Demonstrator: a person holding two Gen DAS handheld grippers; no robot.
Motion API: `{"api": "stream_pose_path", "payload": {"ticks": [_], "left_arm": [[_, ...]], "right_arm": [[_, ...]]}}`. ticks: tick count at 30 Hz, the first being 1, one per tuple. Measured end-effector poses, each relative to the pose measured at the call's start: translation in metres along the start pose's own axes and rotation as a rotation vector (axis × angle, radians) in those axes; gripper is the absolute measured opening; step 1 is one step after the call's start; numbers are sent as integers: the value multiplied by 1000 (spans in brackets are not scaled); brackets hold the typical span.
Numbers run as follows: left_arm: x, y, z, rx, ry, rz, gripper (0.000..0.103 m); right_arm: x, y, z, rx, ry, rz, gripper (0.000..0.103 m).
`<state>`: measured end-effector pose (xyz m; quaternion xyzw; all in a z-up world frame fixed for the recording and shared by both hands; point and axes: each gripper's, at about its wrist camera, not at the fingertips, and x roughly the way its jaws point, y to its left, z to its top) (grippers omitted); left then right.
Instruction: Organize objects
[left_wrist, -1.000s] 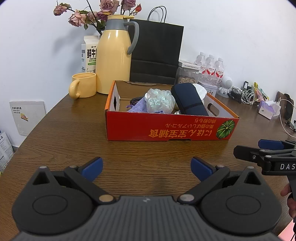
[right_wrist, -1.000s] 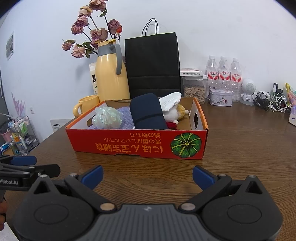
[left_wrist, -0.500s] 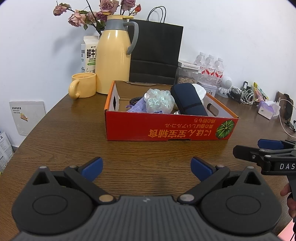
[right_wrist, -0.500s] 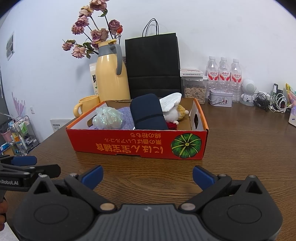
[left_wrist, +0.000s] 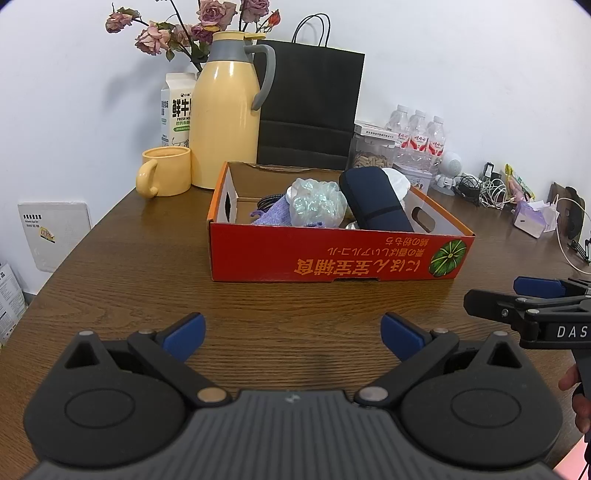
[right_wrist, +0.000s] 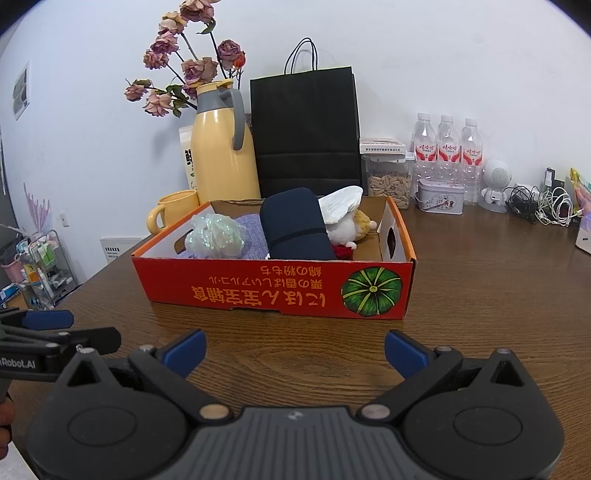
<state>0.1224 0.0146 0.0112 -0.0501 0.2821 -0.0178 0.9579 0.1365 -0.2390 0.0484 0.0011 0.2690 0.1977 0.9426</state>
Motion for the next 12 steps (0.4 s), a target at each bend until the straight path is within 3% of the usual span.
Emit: {"api": "stream_pose_path", "payload": {"ticks": [12], "left_arm": [[-2, 0, 0, 6, -11, 7, 103]], "right_arm": [[0, 0, 0, -2, 1, 1, 103]]}}
